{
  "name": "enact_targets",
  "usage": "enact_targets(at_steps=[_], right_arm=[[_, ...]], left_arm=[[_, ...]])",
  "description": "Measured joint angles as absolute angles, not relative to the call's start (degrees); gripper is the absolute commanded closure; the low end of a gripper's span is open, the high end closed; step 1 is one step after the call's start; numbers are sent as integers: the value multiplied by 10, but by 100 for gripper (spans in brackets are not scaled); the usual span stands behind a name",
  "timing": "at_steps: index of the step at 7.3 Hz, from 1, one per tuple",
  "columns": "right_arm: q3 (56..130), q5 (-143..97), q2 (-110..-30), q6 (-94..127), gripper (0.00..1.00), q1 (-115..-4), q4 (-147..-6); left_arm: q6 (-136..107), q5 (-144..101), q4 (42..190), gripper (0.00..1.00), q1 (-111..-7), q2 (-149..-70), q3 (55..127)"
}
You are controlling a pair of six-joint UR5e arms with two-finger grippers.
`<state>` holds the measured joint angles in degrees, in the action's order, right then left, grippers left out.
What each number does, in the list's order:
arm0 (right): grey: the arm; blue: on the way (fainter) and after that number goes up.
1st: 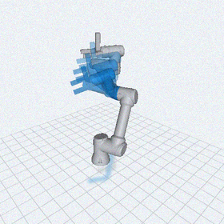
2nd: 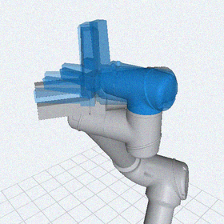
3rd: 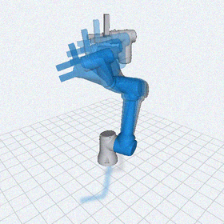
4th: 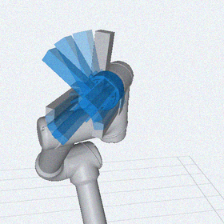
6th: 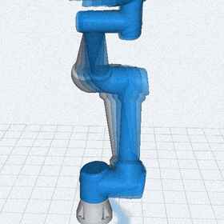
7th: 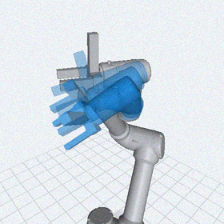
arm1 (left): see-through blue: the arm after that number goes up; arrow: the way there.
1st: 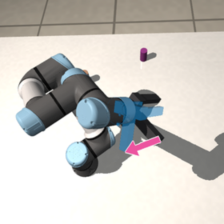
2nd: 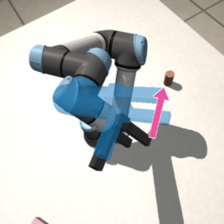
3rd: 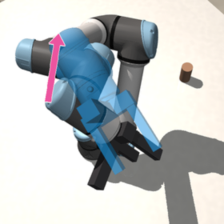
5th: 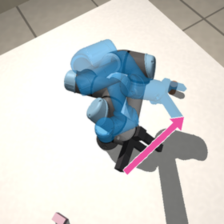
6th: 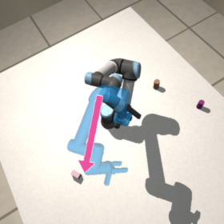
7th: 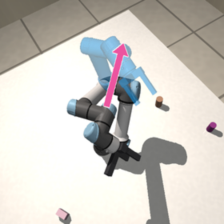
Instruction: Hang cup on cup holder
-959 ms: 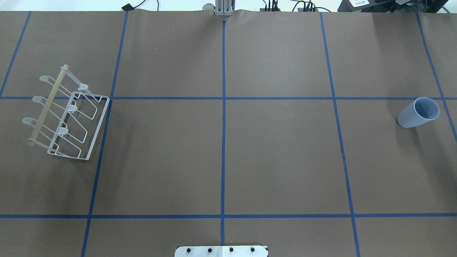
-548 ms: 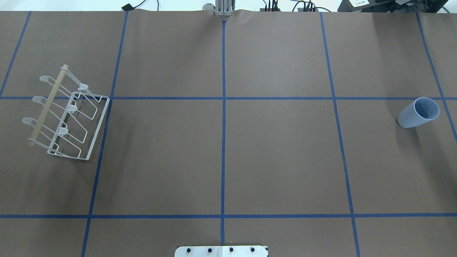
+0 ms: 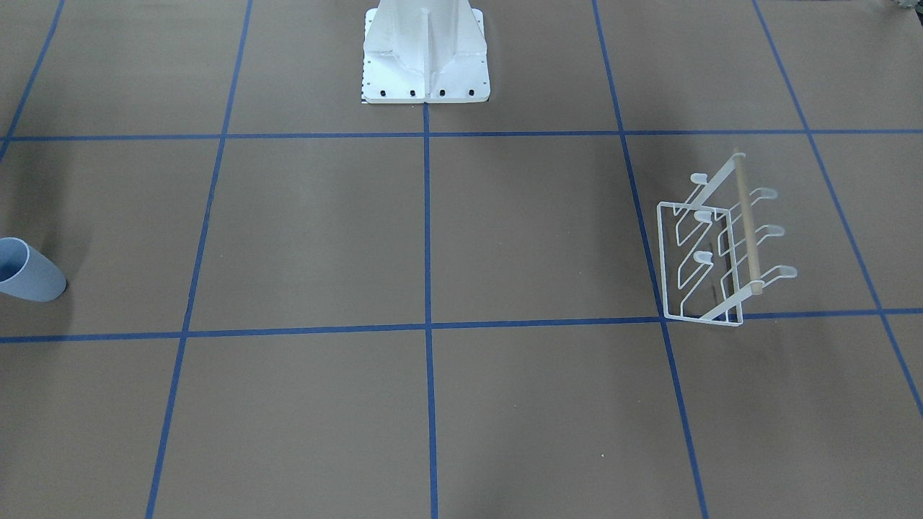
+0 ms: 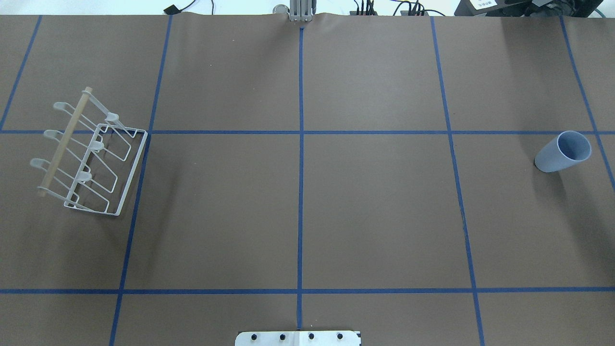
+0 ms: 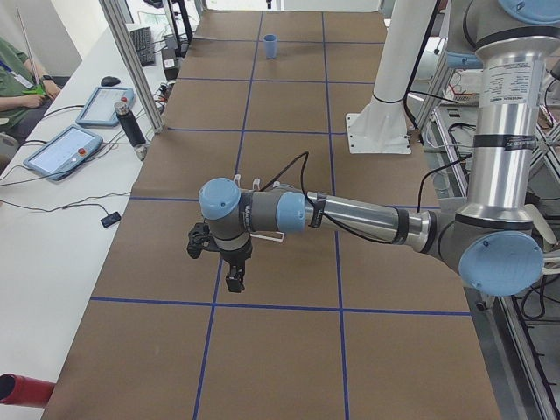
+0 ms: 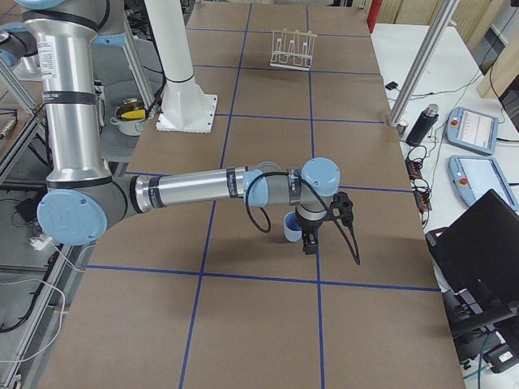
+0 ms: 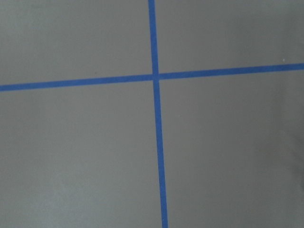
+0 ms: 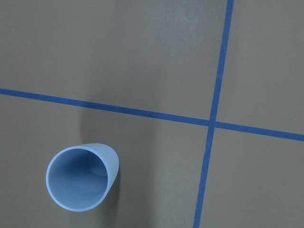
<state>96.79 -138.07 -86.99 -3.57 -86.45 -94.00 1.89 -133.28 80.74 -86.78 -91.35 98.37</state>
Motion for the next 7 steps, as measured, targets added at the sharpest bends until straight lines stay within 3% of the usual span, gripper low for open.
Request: enact_targets(at_steps=[7], right_arm=[[915, -1384, -864, -31, 0, -767, -841]], left_arm=[[22, -1334, 811, 2, -887, -914, 988]])
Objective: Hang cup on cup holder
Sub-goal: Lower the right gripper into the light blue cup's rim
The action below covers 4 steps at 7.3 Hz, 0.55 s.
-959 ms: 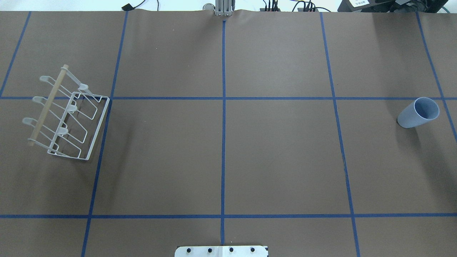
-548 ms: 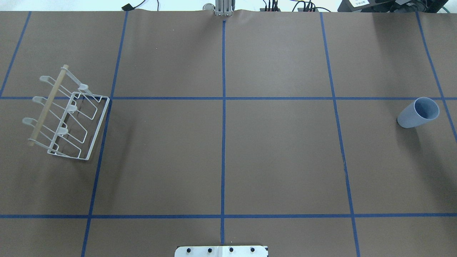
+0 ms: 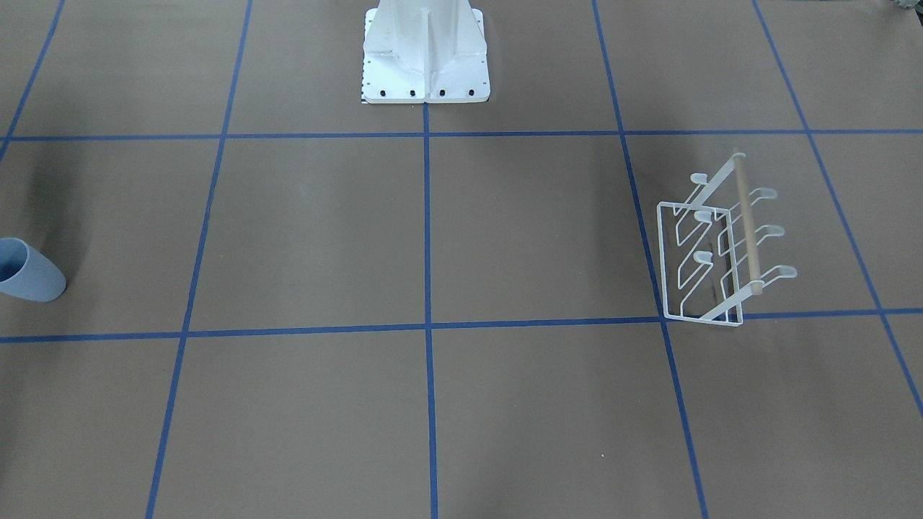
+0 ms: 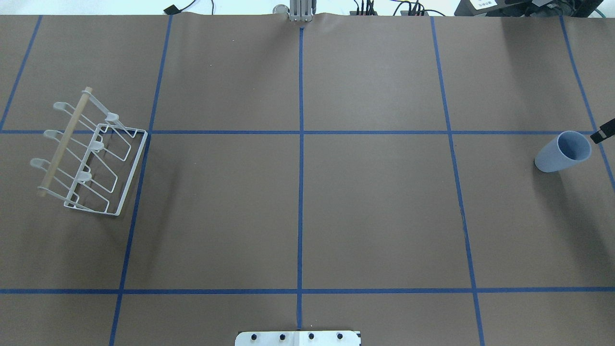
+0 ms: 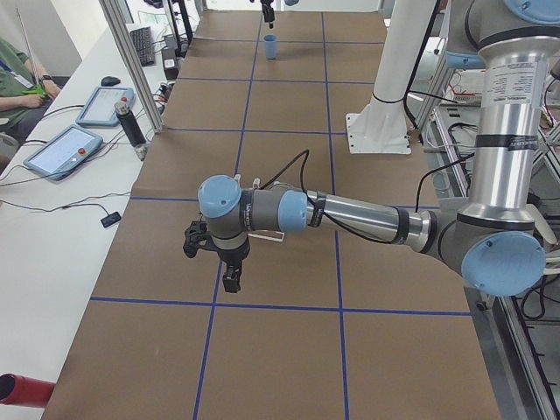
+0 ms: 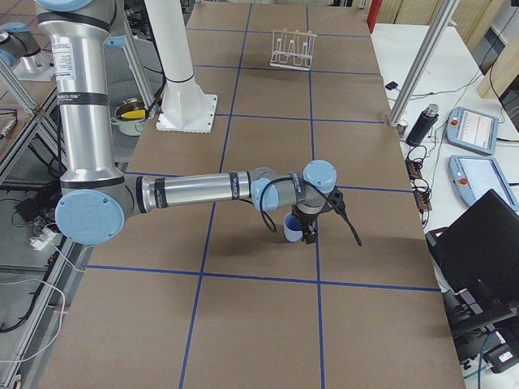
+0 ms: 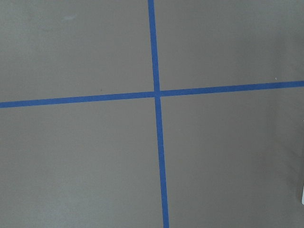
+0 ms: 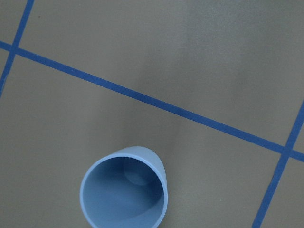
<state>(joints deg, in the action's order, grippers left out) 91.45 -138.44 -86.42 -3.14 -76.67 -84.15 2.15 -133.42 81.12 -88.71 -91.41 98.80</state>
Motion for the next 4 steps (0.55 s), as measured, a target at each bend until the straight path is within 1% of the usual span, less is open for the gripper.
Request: enact_targets(at_steps=[2, 4], right_arm=[[867, -1386, -840, -31, 0, -755, -839], [847, -1390, -827, -30, 0, -746, -839]], left_arm=[[22, -1334, 811, 2, -888, -913, 988], [23, -1334, 811, 2, -888, -913, 987]])
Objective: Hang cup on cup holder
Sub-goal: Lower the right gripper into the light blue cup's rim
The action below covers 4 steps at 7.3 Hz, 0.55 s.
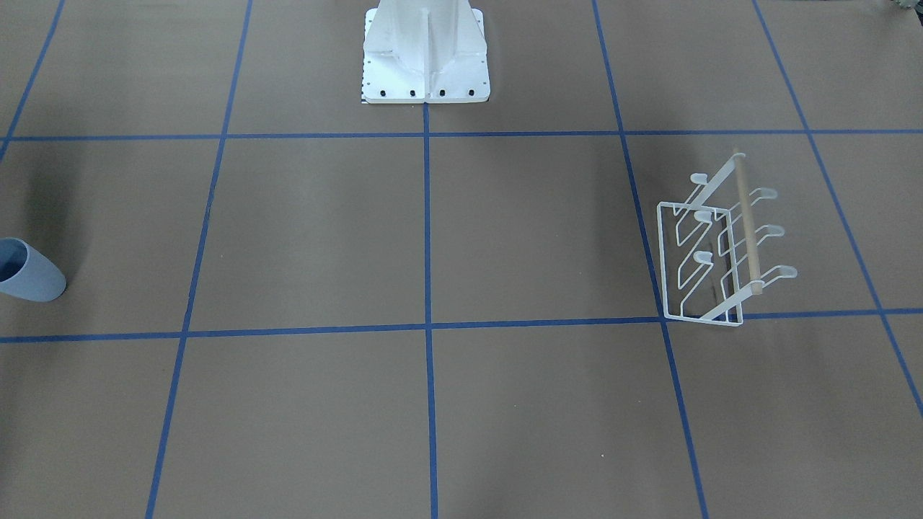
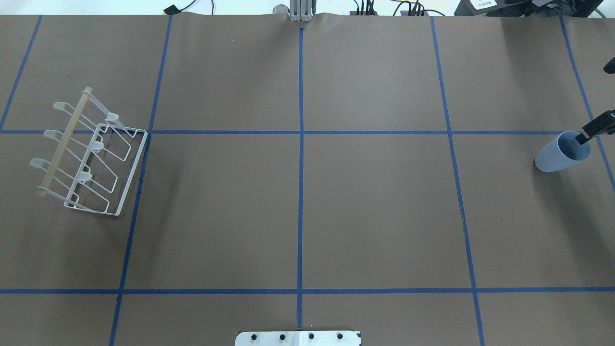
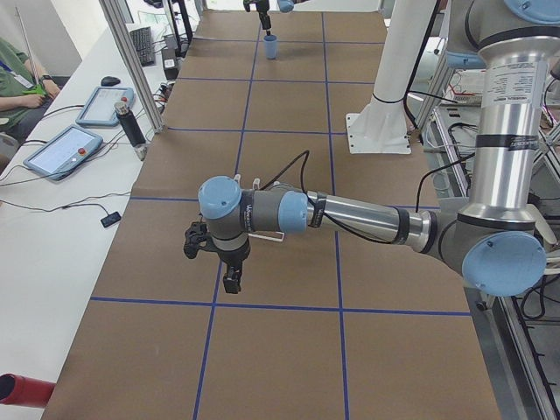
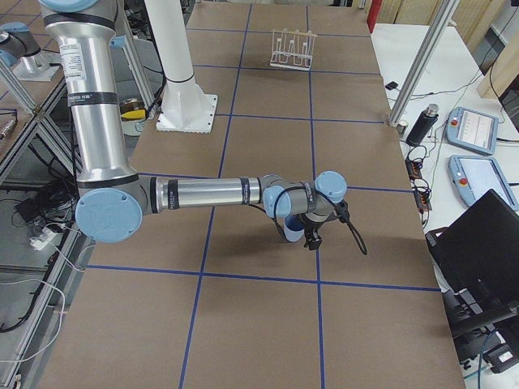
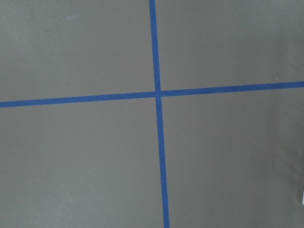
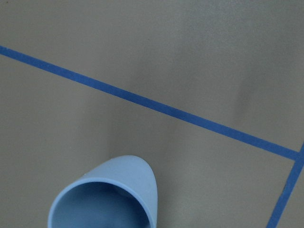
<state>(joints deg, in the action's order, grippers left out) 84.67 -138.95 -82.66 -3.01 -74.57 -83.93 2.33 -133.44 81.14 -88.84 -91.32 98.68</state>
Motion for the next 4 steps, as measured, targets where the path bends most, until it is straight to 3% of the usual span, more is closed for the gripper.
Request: enact_targets(at_steps=[1, 2, 3, 4], right_arm=[[841, -1392, -825, -30, 0, -738, -839], [836, -1393, -824, -30, 35, -731, -839], [831, -1395, -824, -30, 99, -728, -839], [829, -1397, -824, -31, 100, -727, -839]], left_arm=[[25, -1335, 812, 2, -891, -913, 987], [26, -1335, 811, 2, -896, -914, 987], [26, -1335, 811, 2, -898, -916, 986], [26, -1336, 811, 2, -899, -917, 986]])
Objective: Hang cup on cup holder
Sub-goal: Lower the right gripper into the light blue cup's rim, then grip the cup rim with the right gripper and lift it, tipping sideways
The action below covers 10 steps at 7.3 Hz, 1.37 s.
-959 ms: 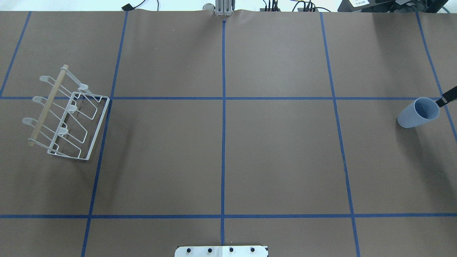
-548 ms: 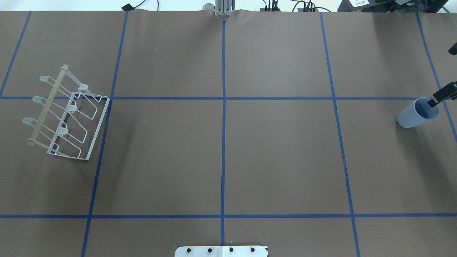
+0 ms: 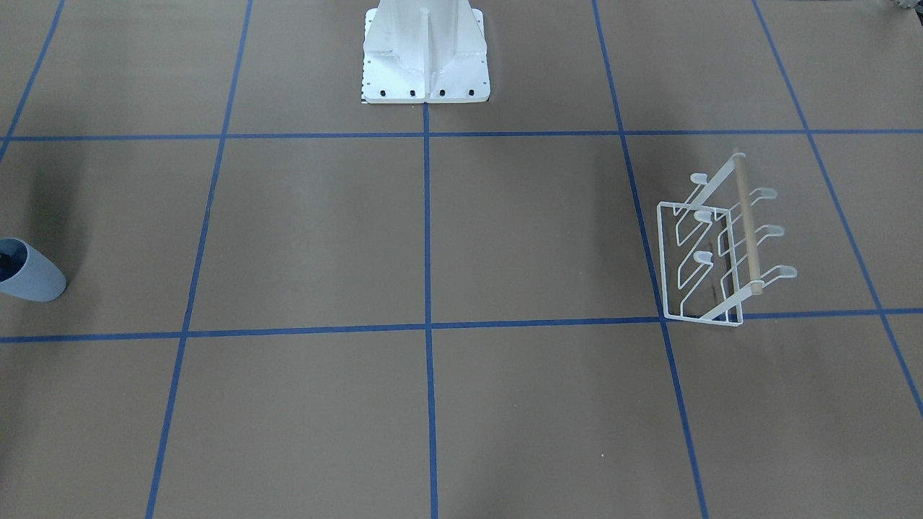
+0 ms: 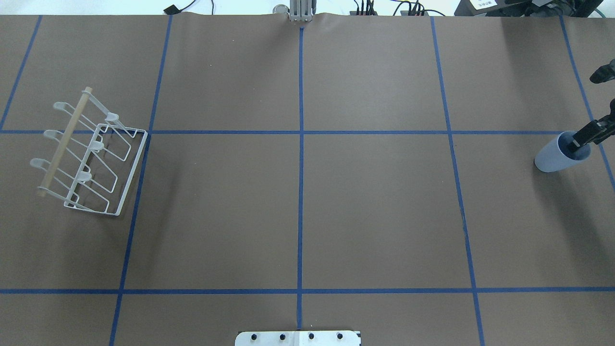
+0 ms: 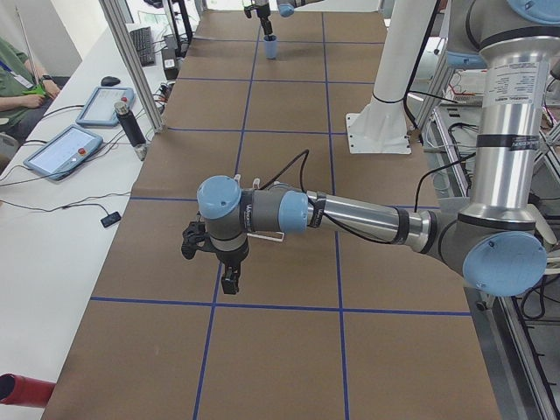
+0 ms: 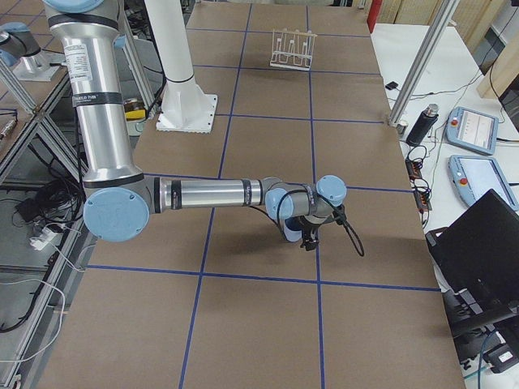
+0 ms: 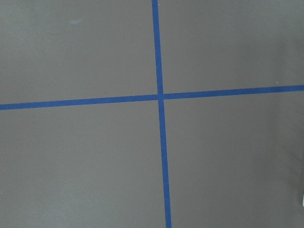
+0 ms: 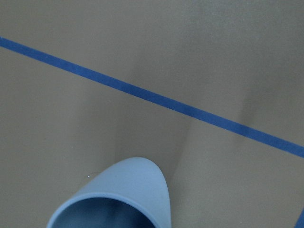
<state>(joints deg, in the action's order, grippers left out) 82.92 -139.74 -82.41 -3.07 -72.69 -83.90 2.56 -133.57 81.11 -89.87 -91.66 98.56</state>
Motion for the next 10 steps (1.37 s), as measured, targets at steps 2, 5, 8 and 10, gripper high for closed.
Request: enact_targets(at_steps=[2, 5, 8, 10], right_arm=[[833, -1401, -826, -34, 100, -727, -837], [861, -1433, -826, -31, 100, -729, -838], [960, -1541, -827, 36, 100, -749, -836], [1023, -1610, -811, 188, 100, -750, -780]], left_arm=[[25, -1336, 810, 2, -900, -916, 986], [23, -1341, 810, 2, -902, -916, 988], [-6, -1349, 826, 2, -902, -926, 998], [-117, -1352, 901, 2, -899, -928, 1031]])
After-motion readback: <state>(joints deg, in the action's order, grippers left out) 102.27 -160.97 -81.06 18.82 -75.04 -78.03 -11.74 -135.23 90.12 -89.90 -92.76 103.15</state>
